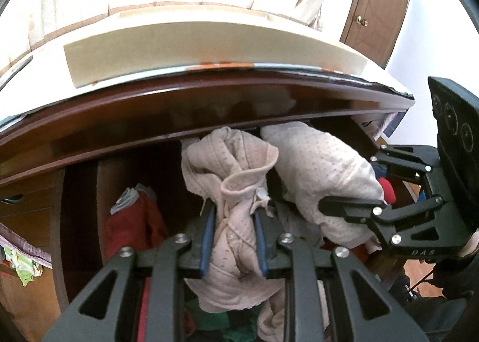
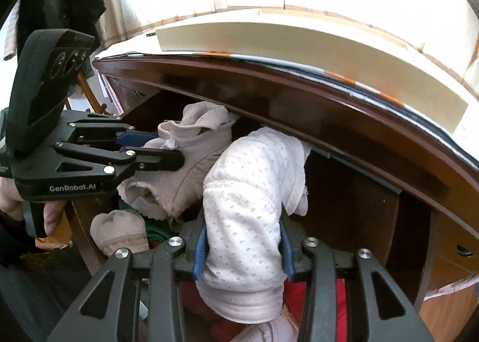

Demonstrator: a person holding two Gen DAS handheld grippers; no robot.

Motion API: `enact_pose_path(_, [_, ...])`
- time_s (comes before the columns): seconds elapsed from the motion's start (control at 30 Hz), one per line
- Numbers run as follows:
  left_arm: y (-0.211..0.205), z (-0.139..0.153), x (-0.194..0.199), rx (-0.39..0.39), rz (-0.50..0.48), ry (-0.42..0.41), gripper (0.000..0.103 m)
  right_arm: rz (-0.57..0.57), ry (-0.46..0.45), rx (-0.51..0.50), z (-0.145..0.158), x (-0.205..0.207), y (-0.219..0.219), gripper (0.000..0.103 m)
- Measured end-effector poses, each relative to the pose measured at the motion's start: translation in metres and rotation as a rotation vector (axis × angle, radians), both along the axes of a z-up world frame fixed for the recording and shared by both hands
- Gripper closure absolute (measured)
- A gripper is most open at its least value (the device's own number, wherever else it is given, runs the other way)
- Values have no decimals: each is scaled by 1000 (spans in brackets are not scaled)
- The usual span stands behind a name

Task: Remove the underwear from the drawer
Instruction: 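Lift both held garments out of the drawer toward the cardboard tray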

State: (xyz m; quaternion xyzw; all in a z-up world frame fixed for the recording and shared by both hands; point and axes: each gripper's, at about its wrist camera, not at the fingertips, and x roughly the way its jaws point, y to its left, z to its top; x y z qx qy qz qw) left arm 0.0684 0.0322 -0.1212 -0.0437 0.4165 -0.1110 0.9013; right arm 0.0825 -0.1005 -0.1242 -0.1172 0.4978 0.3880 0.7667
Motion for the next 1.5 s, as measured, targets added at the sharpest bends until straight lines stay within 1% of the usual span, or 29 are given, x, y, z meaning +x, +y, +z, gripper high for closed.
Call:
enact_pose_path(0.07, [2, 2, -3, -4, 5, -15, 81, 4, -14, 7, 2, -2, -2, 61])
enact_pose_path(0.17, [3, 3, -9, -9, 14, -34, 81, 14, -63, 36, 9, -8, -4, 61])
enact_pose_path(0.3, [11, 6, -12, -17, 25, -55, 81, 29, -120, 36, 15, -17, -2, 61])
enact_pose_path(0.43, [3, 8, -12, 2, 32, -84, 81, 39, -152, 45, 19, -24, -6, 61])
enact_pose_path(0.57, [-1, 11, -14, 21, 45, -124, 81, 31, -165, 69, 23, -25, -13, 61])
enact_pose_path(0.67, [0, 13, -16, 15, 53, -143, 81, 29, -172, 77, 24, -25, -14, 61])
enact_pose_path(0.9, [1, 16, -21, 8, 68, -182, 81, 37, -222, 95, 28, -30, -19, 61])
enact_pose_path(1.33, [-4, 16, -31, 13, 73, -205, 81, 26, -249, 130, 32, -35, -23, 61])
enact_pose_path(1.5, [-5, 20, -35, 18, 75, -229, 81, 17, -254, 142, 30, -39, -28, 61])
